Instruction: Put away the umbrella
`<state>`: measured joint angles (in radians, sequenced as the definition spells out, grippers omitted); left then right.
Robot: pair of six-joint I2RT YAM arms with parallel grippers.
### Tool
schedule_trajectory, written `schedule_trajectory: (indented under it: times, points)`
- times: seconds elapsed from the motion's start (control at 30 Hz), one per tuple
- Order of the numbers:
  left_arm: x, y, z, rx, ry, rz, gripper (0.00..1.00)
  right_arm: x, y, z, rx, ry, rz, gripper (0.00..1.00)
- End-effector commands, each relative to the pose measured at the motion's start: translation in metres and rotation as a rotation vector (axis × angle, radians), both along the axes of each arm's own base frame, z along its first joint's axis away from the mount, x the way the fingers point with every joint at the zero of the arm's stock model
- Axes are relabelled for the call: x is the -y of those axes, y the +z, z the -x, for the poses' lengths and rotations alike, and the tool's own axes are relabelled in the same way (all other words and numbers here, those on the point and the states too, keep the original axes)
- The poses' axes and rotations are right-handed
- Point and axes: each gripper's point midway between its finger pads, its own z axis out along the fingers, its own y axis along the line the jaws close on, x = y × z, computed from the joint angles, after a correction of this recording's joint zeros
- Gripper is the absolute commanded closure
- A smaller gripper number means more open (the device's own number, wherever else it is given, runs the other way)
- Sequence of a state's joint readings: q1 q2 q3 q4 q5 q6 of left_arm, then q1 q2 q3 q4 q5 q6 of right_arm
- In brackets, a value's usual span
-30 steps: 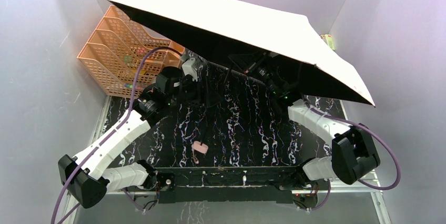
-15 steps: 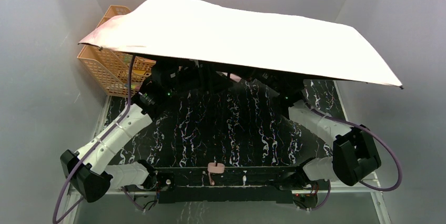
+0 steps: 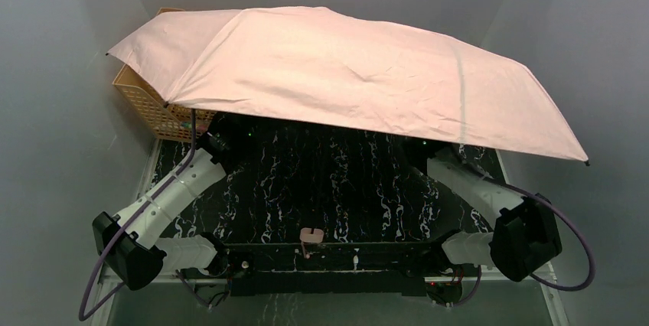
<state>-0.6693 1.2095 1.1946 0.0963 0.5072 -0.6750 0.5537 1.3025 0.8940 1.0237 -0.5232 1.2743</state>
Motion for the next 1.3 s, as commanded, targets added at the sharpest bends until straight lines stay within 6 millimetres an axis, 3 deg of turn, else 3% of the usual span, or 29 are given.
schedule_trajectory:
  times: [0.0, 0.1, 0.23, 0.43, 0.7, 0.9, 1.07, 1.27]
  points:
    - [-0.009, 0.029, -0.015, 0.089, 0.089, -0.006, 1.0, 0.023, 0.011, -0.011, 0.067, -0.245, 0.086, 0.4]
    - [-0.014, 0.024, -0.024, 0.088, 0.142, -0.063, 1.0, 0.043, -0.016, -0.031, 0.072, -0.443, 0.219, 0.34]
    - [-0.017, 0.017, -0.038, 0.094, 0.201, -0.126, 1.0, 0.066, -0.04, -0.042, 0.089, -0.602, 0.32, 0.32]
    - [-0.013, 0.005, -0.049, 0.104, 0.258, -0.2, 1.0, 0.071, -0.052, -0.045, 0.09, -0.64, 0.326, 0.3]
    - [0.001, -0.01, -0.052, 0.134, 0.303, -0.318, 1.0, 0.069, -0.045, -0.049, 0.121, -0.667, 0.26, 0.31]
    - [0.002, -0.02, -0.052, 0.157, 0.358, -0.388, 1.0, 0.06, -0.018, -0.042, 0.159, -0.608, 0.173, 0.3]
    - [0.014, -0.026, -0.048, 0.167, 0.343, -0.414, 1.0, 0.056, -0.003, -0.041, 0.15, -0.589, 0.143, 0.3]
    - [0.03, -0.037, -0.042, 0.159, 0.309, -0.432, 1.0, 0.051, -0.005, -0.053, 0.095, -0.591, 0.147, 0.31]
